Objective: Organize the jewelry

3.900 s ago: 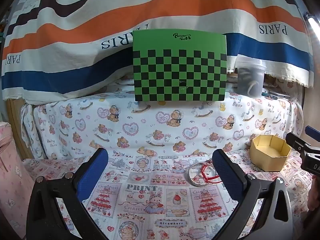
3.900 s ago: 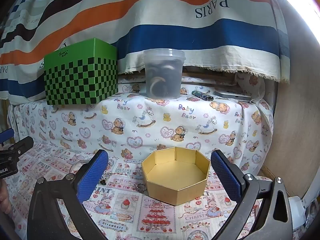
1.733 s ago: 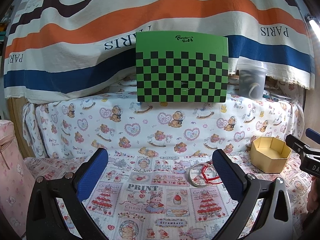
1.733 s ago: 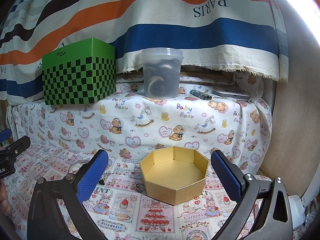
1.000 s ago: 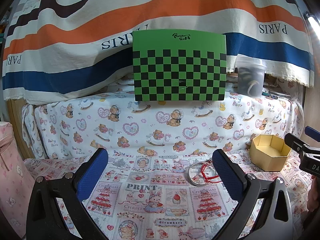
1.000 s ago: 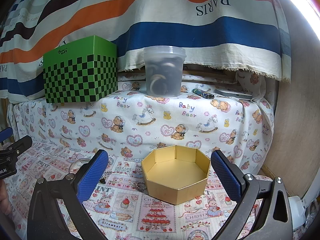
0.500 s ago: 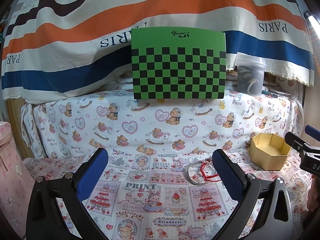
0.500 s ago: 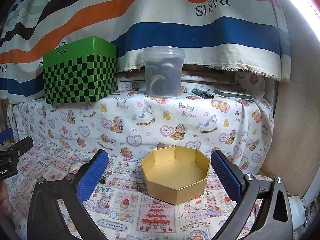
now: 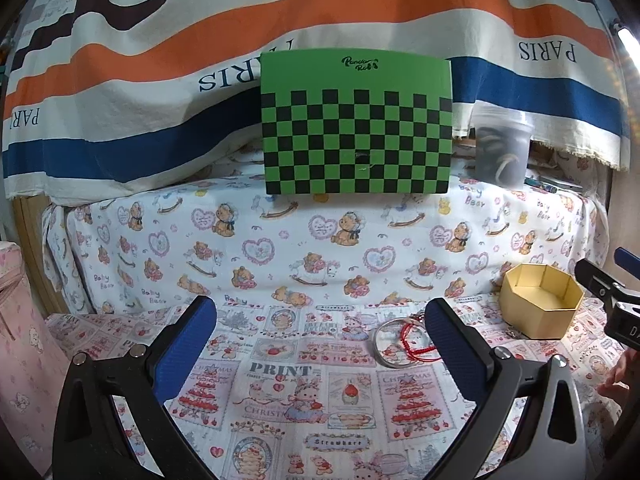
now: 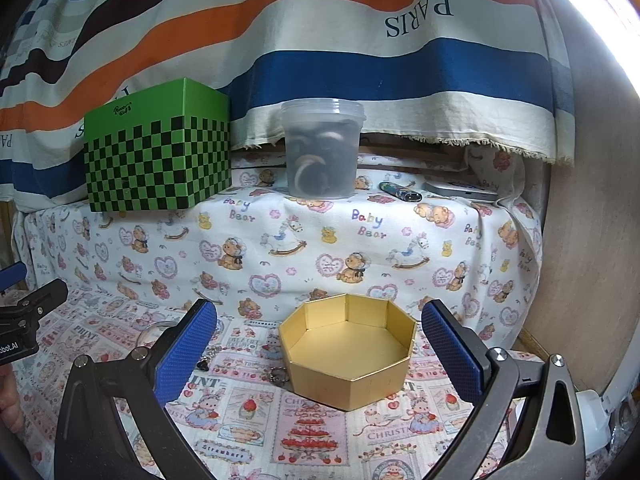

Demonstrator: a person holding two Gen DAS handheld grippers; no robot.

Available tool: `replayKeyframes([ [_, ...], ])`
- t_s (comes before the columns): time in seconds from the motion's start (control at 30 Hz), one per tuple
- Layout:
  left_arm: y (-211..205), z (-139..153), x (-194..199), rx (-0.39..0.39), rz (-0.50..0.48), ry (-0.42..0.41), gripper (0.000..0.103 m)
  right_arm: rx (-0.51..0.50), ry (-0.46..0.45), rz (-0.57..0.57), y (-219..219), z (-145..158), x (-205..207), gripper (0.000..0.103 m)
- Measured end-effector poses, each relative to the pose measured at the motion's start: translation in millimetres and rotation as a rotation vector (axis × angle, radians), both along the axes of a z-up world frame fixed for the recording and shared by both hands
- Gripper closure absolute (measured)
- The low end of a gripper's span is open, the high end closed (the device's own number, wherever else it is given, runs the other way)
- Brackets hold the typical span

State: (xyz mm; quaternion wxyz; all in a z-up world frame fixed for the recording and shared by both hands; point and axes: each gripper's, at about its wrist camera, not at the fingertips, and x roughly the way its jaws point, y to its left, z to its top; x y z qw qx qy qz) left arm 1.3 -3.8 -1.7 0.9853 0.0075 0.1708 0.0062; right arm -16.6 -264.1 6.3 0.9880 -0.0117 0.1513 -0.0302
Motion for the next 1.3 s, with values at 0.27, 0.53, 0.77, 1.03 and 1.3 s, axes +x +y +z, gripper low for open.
replayKeyframes([
  [0.27, 1.0, 0.1, 2.8, -0.004, 0.001, 0.012, 0.000, 0.006, -0.004, 0.016, -0.1, 0.2, -0.9, 0.000],
  [0.53, 2.6, -0.5, 5.5, -0.002, 0.030, 0.028, 0.000, -0.011, -0.002, 0.012, 0.5, 0.9, -1.2, 0.000],
  [0.77, 7.2, -1.7, 7.8, -0.032, -0.018, 0.044, 0.000, 0.013, 0.034, 0.019, -4.9, -1.2, 3.7, 0.000],
  [1.03, 1.1, -0.8, 5.4, -0.011, -0.038, 0.044, 0.000, 0.015, 0.063, 0.057, -3.9, -3.5, 5.5, 0.004],
  [1.3, -15.5, 19.3, 23.5, -0.138, -0.147, 0.246, 0.004, 0.075, 0.107, 0.071, -15.7, -4.9, 14.5, 0.009],
])
